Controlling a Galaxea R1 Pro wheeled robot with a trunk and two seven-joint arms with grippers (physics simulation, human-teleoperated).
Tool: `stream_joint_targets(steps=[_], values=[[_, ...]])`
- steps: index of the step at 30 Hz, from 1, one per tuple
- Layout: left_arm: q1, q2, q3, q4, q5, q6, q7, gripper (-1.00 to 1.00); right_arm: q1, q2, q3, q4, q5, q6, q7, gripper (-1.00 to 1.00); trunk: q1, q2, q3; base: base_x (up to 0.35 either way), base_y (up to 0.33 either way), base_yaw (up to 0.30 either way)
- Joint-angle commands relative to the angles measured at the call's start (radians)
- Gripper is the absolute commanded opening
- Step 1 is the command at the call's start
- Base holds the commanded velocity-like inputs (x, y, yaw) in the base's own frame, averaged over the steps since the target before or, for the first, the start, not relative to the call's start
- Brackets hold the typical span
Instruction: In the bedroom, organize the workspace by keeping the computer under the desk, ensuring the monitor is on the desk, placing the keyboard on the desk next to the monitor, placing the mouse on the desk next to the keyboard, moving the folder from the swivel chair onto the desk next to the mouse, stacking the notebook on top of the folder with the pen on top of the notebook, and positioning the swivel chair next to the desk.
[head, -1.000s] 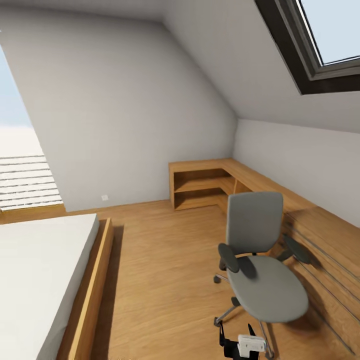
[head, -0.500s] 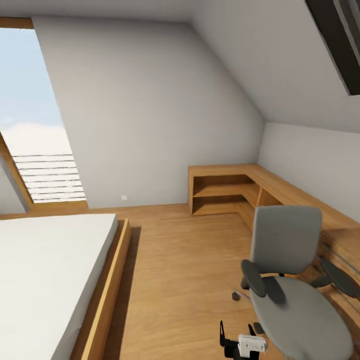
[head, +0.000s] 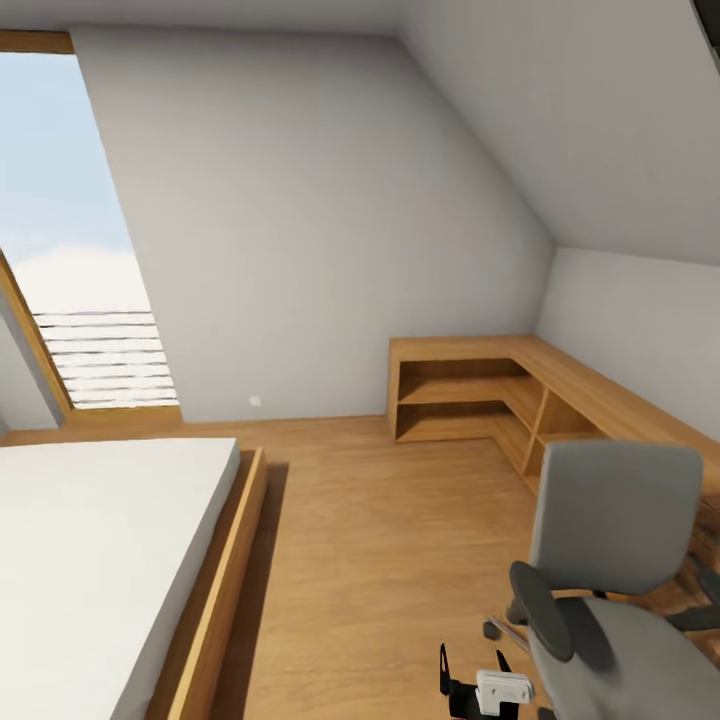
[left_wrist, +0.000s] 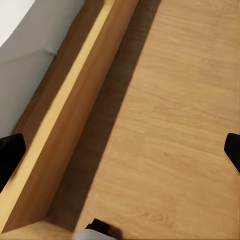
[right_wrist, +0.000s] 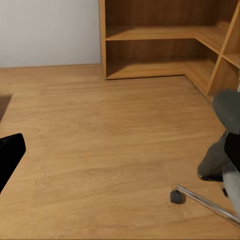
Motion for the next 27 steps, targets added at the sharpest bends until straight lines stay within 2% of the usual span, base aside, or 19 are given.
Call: stream_joint_targets(steps=[1, 15, 27], values=[[0.0, 0.001, -0.007, -0.002, 0.008, -0.003, 0.007, 1.0, -0.001, 0.0, 0.006, 0.001, 0.005, -0.001, -0.01, 1.0, 0.001, -0.002, -0.002, 0.321, 0.0, 0.005], [0.0, 0.001, -0.008, -0.002, 0.008, -0.003, 0.007, 1.0, -0.001, -0.001, 0.006, 0.002, 0.005, -0.001, -0.009, 1.0, 0.001, -0.002, -0.002, 0.322, 0.004, 0.001], [0.0, 0.001, -0.008, -0.002, 0.008, -0.003, 0.007, 1.0, -0.001, -0.001, 0.006, 0.002, 0.005, -0.001, -0.007, 1.0, 0.001, -0.002, -0.002, 0.3, 0.169, 0.0]])
